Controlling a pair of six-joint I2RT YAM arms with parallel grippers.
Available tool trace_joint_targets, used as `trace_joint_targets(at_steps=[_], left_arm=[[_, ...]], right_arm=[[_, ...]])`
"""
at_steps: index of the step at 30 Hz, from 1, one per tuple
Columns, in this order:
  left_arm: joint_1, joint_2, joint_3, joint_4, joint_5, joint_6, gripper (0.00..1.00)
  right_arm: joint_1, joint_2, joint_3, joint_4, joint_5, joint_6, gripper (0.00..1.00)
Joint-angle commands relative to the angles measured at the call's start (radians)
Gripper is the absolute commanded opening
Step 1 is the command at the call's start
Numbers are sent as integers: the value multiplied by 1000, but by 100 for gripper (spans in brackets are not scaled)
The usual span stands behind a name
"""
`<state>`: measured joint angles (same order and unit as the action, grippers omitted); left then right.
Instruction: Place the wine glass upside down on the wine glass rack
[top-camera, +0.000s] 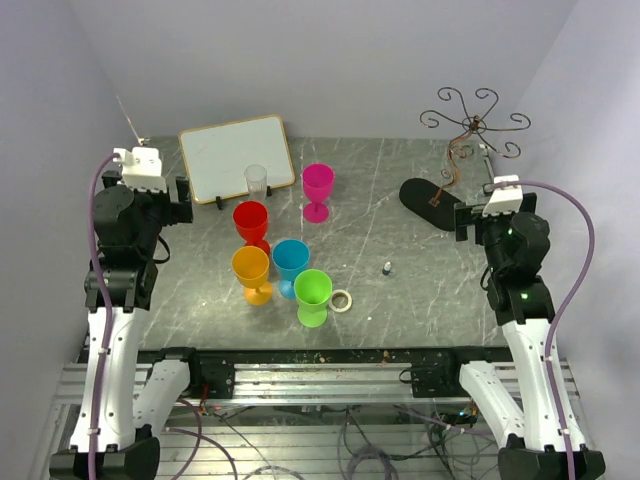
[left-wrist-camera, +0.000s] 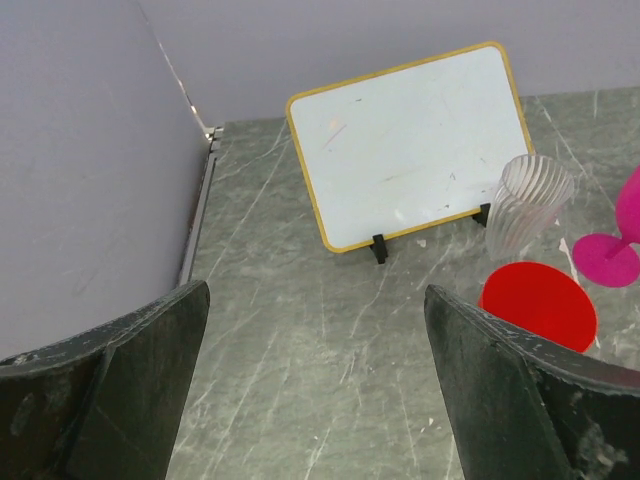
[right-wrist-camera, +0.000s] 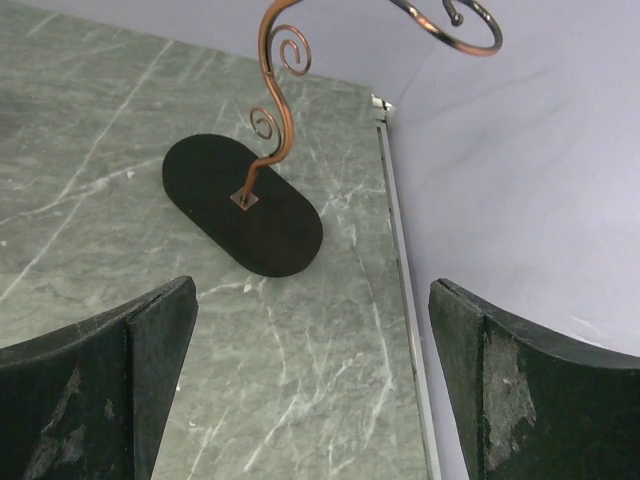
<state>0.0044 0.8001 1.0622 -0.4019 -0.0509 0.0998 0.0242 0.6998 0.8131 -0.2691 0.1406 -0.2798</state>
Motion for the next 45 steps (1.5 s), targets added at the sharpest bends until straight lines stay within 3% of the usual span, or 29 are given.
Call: trace_joint_targets(at_steps=[1,10,20,35,45], left_arm=[[30,-32,-38,12,37,8,99],[74,-59,-93,10,58,8,99],[99,-26,-49,-35,46,44,99],[108,-22,20,-102,174,92,99],[111,-28,19,-90,250,77,99]], right_arm=[[-38,4,75,-56,-94,36,100],[-101,23,198,-152,-191,79,100],[-131,120,348,-242,-189,52,100],[-139,339,522,-189,-381,126,100],[-98,496,618,-67,-343,259,98]])
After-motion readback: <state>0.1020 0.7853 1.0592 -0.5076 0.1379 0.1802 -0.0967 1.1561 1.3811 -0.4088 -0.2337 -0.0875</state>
